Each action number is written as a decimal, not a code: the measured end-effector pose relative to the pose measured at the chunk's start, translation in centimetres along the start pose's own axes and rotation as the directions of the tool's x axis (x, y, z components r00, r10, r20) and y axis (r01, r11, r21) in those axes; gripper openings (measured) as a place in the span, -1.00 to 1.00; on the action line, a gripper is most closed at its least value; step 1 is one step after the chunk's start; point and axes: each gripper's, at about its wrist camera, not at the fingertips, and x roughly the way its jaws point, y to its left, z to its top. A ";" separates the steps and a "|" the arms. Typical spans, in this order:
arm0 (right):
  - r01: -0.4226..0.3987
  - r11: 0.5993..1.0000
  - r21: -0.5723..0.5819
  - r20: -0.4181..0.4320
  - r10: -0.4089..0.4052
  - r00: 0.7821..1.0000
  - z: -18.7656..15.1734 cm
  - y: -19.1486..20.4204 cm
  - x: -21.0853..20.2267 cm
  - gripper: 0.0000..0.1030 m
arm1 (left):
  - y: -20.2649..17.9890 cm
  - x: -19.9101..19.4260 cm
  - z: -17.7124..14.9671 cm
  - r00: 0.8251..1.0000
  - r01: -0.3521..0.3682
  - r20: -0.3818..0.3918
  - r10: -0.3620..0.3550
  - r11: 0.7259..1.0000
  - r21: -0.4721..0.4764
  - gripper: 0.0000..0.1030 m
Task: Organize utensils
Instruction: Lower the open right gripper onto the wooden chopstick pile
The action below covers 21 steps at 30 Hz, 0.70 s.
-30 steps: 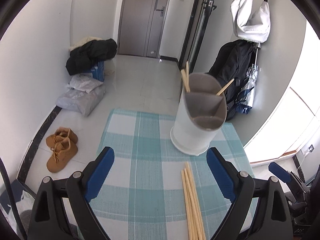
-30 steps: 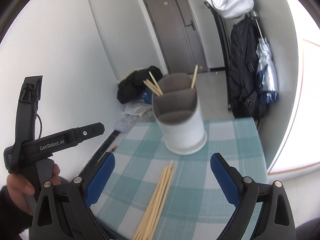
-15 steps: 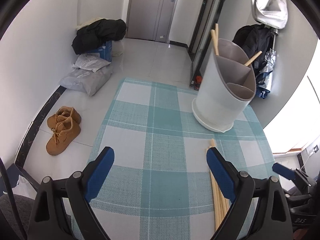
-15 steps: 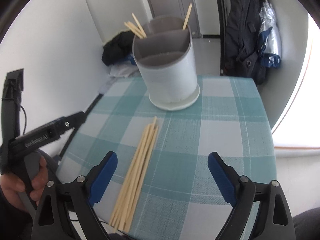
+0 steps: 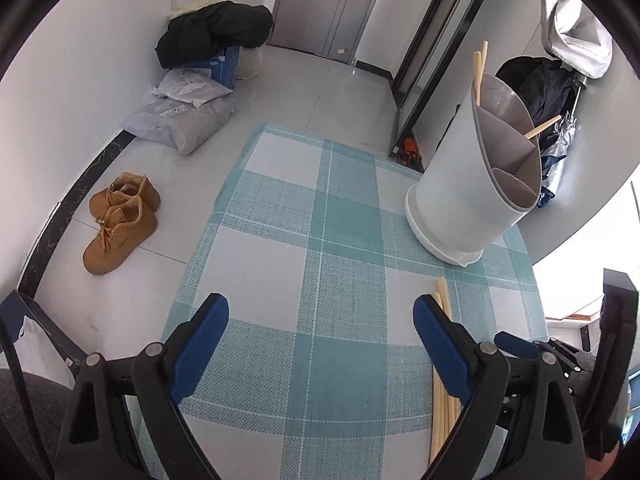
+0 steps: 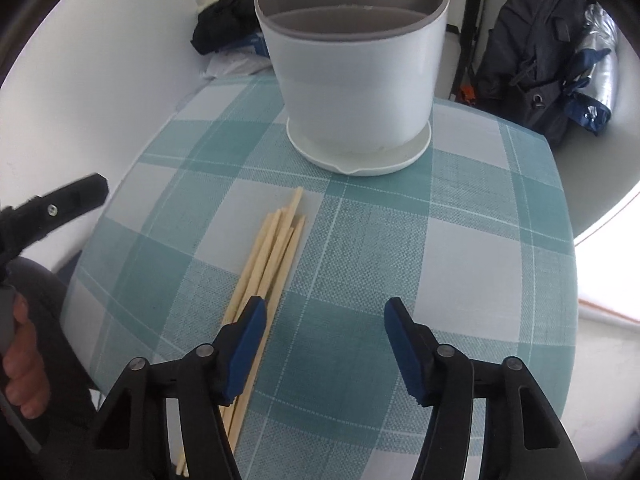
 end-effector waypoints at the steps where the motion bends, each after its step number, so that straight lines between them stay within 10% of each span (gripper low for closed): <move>1: 0.001 1.000 0.004 -0.010 -0.001 1.000 0.0 0.1 0.3 0.04 | 0.1 0.1 0.1 1.000 0.001 -0.005 -0.001 1.000 -0.007 0.76; 21: 0.091 0.990 -0.112 -0.034 -0.095 0.995 0.6 3.6 1.3 -0.42 | 1.9 0.5 0.5 0.999 0.012 -0.043 -0.016 0.996 -0.086 0.76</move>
